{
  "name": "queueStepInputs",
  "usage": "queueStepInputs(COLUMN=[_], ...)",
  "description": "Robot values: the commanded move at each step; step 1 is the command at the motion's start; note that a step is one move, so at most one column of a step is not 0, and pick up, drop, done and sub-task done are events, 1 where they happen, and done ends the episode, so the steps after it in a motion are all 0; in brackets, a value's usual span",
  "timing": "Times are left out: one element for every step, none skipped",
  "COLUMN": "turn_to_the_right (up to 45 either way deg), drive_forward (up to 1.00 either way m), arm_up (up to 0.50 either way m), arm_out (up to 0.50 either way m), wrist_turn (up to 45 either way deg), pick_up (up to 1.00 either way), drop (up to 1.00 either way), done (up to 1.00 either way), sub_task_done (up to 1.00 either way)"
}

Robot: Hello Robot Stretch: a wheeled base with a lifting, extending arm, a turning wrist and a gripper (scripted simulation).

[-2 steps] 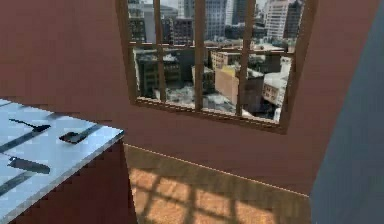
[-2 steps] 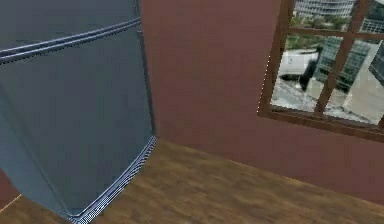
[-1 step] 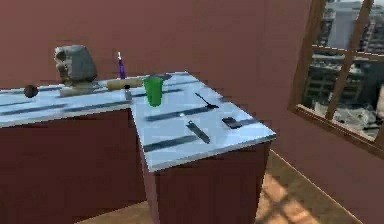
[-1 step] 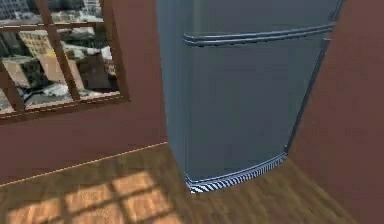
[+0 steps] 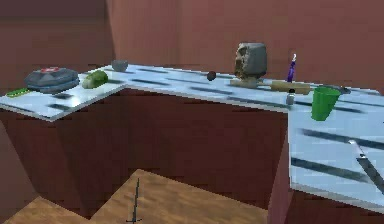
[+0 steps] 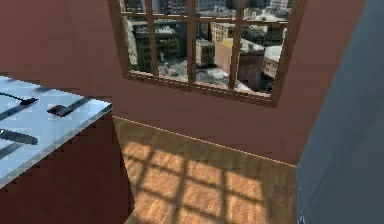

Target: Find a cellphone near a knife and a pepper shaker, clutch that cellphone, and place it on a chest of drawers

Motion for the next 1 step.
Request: queueStepInputs(turn_to_the_right=[-6.0], drive_forward=[0.00], arm_up=[0.00], arm_out=[0.00], wrist_turn=[0.0], pick_up=[0.00], drop=[0.00], done=[0.00], sub_task_done=[0.00])
